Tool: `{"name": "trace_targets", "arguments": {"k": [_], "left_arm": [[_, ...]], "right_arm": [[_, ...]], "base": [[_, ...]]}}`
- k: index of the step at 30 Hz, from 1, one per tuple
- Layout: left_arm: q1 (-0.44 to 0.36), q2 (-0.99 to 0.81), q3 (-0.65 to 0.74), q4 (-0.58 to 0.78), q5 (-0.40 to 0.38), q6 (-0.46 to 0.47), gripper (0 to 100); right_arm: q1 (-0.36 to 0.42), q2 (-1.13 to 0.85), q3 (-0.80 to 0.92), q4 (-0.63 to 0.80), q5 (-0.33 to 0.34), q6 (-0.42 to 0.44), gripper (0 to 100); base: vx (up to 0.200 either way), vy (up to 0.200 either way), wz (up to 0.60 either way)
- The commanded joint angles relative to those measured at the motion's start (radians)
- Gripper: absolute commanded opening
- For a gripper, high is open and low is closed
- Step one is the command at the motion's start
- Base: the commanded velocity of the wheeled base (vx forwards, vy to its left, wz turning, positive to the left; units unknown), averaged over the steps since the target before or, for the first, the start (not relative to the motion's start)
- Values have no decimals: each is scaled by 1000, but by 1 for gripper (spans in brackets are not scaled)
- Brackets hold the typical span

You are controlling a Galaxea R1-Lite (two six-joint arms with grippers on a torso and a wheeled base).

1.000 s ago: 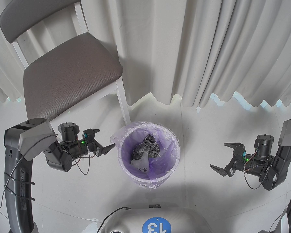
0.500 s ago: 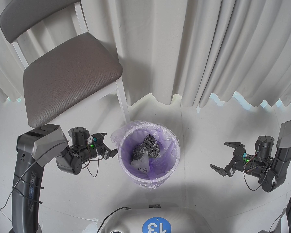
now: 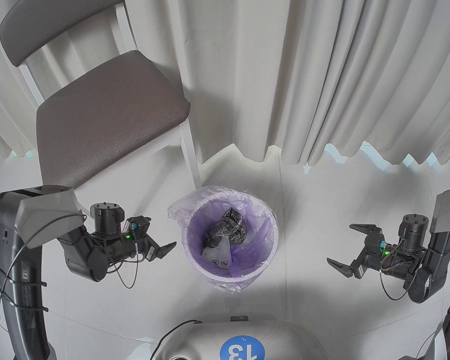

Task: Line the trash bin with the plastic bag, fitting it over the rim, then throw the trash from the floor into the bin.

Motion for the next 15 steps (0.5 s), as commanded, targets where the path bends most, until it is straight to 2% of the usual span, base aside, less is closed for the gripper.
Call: {"name": "trace_targets", "arguments": {"k": [1,8,12,13,14,15], "left_arm": [[-15,-300,229,-7,51,53,100],[-47,-570,393,-7,40,34,100],[-78,-697,445,-5,26,-39,100],[-98,-783,456,7,25,-124,100],[-104,-803,458,10,25,-142,100],[-123,-868,458,18,26,-200,100]], "right_arm": [[3,-118,133,-28,-2,25,100],[0,-322,219,-24,-13,74,100],[0,-423,219,-22,-48,141,100],[7,-489,219,-19,-94,194,100],[7,-501,219,-21,-105,206,100],[10,-539,219,-22,-140,250,100]], "base": [[0,0,0],[0,0,0],[0,0,0],[0,0,0],[0,0,0],[0,0,0]]}}
